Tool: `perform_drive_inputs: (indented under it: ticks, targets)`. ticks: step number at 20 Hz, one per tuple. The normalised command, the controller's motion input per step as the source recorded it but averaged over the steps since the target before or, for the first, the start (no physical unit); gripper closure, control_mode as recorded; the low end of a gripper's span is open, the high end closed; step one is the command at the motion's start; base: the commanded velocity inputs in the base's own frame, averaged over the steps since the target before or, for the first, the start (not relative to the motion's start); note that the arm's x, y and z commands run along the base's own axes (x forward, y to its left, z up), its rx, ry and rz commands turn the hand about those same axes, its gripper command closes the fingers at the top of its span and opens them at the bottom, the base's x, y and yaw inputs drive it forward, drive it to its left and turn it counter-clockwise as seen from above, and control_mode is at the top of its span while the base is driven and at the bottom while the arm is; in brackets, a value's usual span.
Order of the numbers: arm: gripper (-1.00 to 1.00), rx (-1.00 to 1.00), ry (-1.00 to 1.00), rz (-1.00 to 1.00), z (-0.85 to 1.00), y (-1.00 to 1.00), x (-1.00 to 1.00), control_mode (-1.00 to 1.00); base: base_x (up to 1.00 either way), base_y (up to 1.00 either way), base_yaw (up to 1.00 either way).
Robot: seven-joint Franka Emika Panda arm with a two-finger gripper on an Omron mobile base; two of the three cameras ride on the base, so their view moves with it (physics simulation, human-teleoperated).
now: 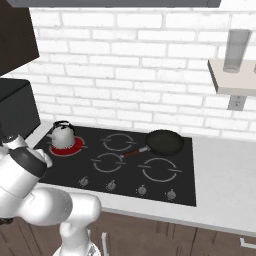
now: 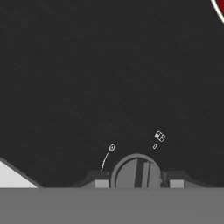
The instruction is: Pick the kettle from the counter and place it on a stove burner. Then turn the burner on.
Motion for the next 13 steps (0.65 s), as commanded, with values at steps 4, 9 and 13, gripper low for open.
perform_drive_inputs:
  ticks: [4, 9, 13]
  targets:
    - [1.0, -0.04, -0.07, 0.42, 0.09, 0.34, 0.0, -1.0, 0.0, 0.0, 0.0]
    - [-1.0, -0.02, 0.01, 0.14, 0.05, 0.08, 0.0, -1.0, 0.0, 0.0, 0.0]
    - [-1.0, 0.0, 0.0, 0.0, 0.11, 0.0, 0.01, -1.0, 0.0, 0.0, 0.0]
